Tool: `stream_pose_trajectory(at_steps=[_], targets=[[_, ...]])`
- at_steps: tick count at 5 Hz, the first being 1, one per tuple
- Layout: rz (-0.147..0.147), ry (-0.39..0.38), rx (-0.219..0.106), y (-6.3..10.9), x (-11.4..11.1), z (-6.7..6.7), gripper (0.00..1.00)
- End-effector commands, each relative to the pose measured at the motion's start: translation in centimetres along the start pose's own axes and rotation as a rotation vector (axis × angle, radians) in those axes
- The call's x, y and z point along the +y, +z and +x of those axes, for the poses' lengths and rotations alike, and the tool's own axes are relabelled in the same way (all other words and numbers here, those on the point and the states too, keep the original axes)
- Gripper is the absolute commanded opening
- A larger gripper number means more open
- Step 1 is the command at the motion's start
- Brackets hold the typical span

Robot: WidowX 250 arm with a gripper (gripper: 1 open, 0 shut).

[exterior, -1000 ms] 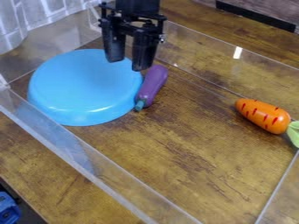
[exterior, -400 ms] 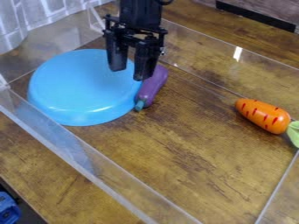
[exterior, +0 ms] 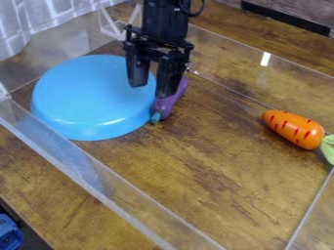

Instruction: Remove the purple eggplant from the blue tray and put it on the table

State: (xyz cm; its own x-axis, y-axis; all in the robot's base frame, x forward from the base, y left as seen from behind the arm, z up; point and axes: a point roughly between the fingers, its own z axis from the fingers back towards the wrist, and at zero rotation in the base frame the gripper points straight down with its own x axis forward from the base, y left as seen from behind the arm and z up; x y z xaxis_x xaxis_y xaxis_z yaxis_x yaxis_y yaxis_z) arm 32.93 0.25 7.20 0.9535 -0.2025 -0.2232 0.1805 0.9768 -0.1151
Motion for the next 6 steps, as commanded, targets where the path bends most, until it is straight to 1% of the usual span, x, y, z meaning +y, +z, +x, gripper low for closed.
stream_pose_trajectory(at_steps=[1, 3, 4, 6], targets=[[0.012, -0.024, -0.057, 1.3, -0.5, 1.0, 1.00], [0.004, -0.032, -0.047, 0.3, -0.4, 1.6, 1.00], [0.003, -0.040, -0.041, -0.1, -0.4, 1.8, 0.00], [0.001, -0.057, -0.030, -0.8, -0.2, 2.2, 0.00]])
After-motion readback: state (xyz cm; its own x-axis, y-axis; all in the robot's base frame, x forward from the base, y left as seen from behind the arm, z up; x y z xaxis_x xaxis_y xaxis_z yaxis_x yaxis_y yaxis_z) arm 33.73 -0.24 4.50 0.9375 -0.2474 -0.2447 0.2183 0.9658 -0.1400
